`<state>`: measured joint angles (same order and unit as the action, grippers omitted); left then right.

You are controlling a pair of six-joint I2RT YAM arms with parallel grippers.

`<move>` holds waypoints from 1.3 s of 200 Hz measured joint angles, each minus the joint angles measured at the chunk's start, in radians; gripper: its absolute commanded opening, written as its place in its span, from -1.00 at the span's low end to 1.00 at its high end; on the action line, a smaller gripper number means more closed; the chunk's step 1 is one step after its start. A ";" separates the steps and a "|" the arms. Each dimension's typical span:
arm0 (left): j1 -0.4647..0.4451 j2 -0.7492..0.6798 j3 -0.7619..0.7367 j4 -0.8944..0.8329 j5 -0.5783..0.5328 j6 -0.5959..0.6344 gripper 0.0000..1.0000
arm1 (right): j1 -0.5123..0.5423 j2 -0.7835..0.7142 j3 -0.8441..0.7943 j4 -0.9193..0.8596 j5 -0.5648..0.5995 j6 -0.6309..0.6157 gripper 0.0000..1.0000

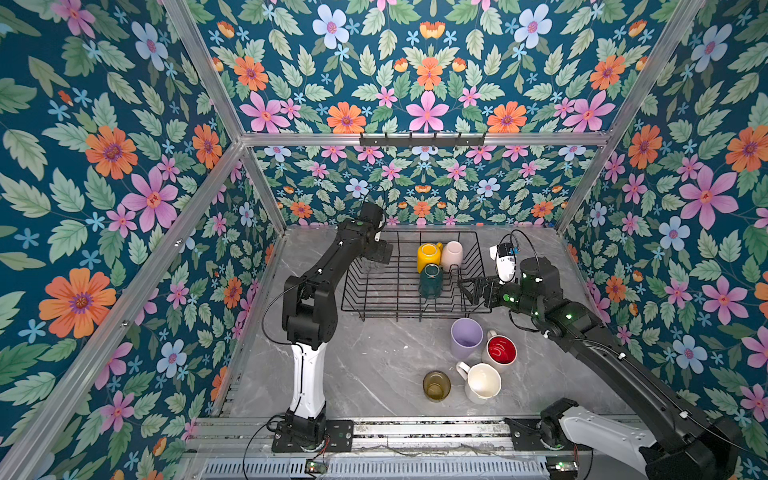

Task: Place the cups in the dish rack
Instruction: 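Open the left gripper and raise it off the clear tumbler, then swing the left gripper down to the gold textured tumbler on the table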

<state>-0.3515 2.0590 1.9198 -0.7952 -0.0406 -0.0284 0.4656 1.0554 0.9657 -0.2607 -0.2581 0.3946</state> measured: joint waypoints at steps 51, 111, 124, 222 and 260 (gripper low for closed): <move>0.000 -0.304 -0.214 0.122 0.054 -0.041 0.95 | 0.000 0.000 0.009 -0.005 0.008 -0.001 0.97; -0.075 -0.692 -0.573 0.226 0.117 -0.133 0.90 | -0.001 0.033 0.036 -0.026 0.030 -0.009 0.98; -0.112 -0.754 -0.644 0.231 0.116 -0.160 0.84 | -0.001 0.045 0.045 -0.026 0.032 -0.010 0.98; -0.513 -0.981 -0.949 0.211 0.021 -0.458 0.43 | -0.013 0.070 0.061 -0.049 0.060 -0.005 0.98; -0.678 -0.935 -0.956 0.211 -0.038 -0.552 0.26 | -0.018 0.061 0.058 -0.071 0.071 -0.004 0.98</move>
<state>-1.0290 1.1244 0.9638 -0.5846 -0.0788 -0.5800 0.4477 1.1168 1.0241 -0.3321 -0.1871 0.3904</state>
